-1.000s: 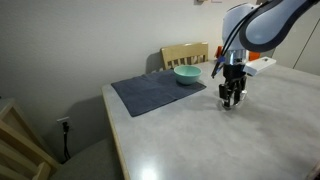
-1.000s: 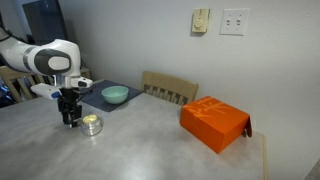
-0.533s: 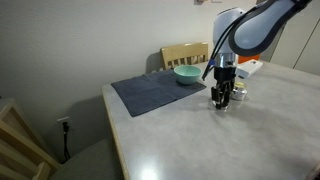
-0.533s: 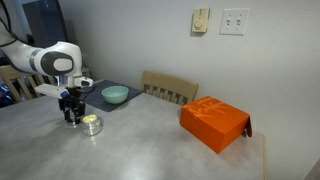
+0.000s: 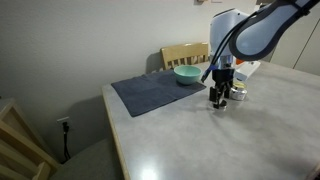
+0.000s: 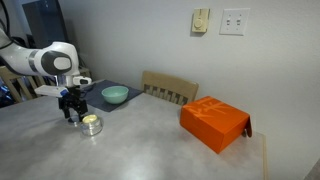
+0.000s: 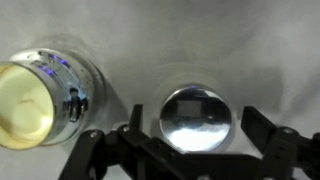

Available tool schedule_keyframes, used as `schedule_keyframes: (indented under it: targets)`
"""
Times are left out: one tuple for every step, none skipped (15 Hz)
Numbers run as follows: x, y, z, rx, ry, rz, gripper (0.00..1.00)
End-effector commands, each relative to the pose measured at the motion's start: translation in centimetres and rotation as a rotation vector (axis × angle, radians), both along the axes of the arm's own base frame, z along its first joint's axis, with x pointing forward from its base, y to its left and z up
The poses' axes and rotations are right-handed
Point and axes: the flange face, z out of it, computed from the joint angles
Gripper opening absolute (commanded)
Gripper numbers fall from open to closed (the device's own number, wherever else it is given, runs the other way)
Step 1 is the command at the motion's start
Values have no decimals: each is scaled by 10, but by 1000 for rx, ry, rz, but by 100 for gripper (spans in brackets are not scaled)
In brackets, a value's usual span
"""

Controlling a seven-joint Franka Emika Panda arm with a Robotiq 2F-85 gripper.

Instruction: Move the green bowl to the left side of the table, remove the silver lid from the top of the silver tin

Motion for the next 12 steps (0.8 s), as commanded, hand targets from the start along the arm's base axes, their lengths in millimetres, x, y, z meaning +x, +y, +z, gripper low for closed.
schedule_keyframes:
  targets:
    - [-12,8,23,-21,-55,10,100]
    - [-13,11,29,-24,-66,14,100]
    - [-15,16,36,-28,-80,16,100]
    - [-16,19,43,-32,-95,15,100]
    - [-17,22,49,-32,-103,10,100]
    - [-19,24,56,-33,-118,5,100]
    - [-21,24,62,-33,-127,0,100]
    - [-23,25,67,-34,-138,-9,100]
    - [-25,24,72,-35,-147,-13,100]
    - [-26,24,76,-38,-150,-21,100]
    - [-28,23,79,-40,-152,-26,100]
    - [-29,21,80,-41,-145,-31,100]
